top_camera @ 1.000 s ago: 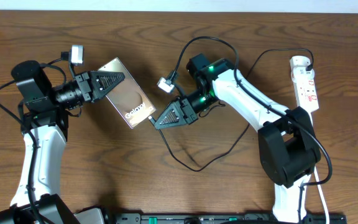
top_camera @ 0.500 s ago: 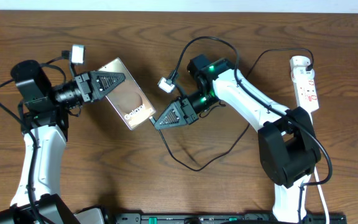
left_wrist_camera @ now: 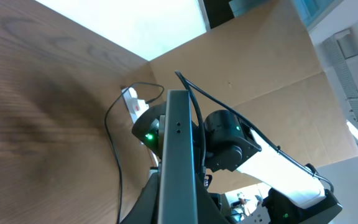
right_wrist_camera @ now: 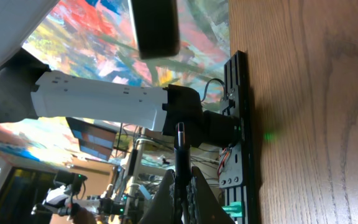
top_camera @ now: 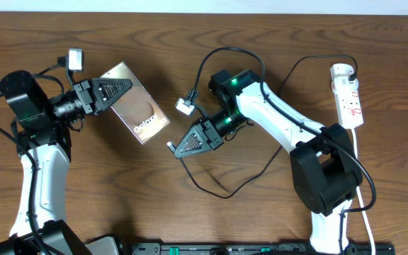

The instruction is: Plug charger to phone and switch on socket

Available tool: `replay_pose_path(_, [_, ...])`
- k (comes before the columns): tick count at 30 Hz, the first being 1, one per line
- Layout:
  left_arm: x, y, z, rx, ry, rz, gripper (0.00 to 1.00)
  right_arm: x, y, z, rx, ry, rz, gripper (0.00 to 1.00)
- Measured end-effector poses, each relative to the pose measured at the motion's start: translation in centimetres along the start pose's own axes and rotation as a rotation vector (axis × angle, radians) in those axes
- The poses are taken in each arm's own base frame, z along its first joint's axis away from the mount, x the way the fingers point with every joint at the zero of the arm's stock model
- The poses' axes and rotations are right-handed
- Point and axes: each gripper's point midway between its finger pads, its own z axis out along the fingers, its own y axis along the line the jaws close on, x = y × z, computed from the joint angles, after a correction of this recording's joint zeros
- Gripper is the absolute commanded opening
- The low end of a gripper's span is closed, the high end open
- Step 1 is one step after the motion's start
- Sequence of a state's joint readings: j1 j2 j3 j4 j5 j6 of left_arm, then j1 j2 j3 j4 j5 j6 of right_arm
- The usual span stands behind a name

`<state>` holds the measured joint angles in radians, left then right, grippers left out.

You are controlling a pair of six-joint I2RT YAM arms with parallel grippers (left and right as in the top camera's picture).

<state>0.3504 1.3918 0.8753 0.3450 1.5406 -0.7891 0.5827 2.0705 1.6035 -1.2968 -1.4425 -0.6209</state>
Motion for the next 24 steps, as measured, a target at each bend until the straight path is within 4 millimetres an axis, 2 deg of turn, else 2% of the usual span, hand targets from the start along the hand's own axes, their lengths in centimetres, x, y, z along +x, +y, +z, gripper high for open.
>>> replay_pose_path(9, [1.5,-0.8,2.2,0.036,0.072,0.006,0.07,0.0,0.0,0.0,-0.001,0.0,-0.007,0.01])
replay_pose_path(24, [1.5,-0.8,2.3,0.04,0.075,0.052,0.08,-0.1,0.1,0.0,-0.004,-0.003,-0.008,0.01])
